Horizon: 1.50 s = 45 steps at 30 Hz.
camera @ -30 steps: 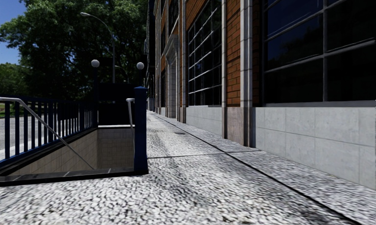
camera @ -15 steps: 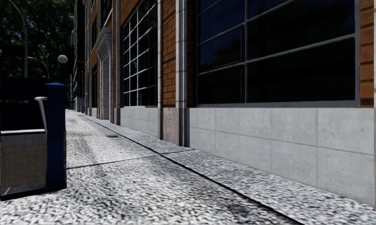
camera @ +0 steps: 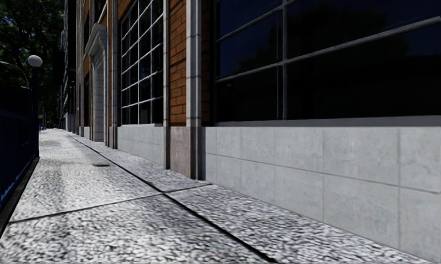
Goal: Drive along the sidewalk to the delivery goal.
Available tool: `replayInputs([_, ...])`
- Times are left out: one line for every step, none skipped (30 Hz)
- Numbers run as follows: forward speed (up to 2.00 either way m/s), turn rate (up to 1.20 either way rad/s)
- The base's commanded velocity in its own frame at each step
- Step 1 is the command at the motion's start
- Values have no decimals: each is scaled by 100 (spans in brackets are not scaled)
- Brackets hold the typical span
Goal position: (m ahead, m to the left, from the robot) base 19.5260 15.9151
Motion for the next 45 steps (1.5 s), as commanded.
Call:
replayInputs([126, 0])
replayInputs([126, 0])
replayInputs([126, 0])
replayInputs([126, 0])
replayInputs([126, 0])
replayInputs([126, 0])
replayInputs([126, 0])
replayInputs([126, 0])
replayInputs([126, 17])
replayInputs([126, 31])
replayInputs([126, 49])
replayInputs([126, 49])
replayInputs([126, 62])
replayInputs([126, 80])
replayInputs([126, 91])
replayInputs([126, 94])
replayInputs([126, 94])
replayInputs([126, 94])
replayInputs([126, 94])
replayInputs([126, 94])
replayInputs([126, 94])
replayInputs([126, 94])
replayInputs([126, 82])
replayInputs([126, 65])
replayInputs([126, 47])
replayInputs([126, 47])
replayInputs([126, 38])
replayInputs([126, 32])
replayInputs([126, 19])
replayInputs([126, 5])
replayInputs([126, 5])
replayInputs([126, 1])
replayInputs([126, 0])
replayInputs([126, 0])
replayInputs([126, 0])
replayInputs([126, 0])
replayInputs([126, 0])
replayInputs([126, 11])
replayInputs([126, 34])
replayInputs([126, 34])
replayInputs([126, 47])
replayInputs([126, 58])
replayInputs([126, 68])
replayInputs([126, 68])
replayInputs([126, 76])
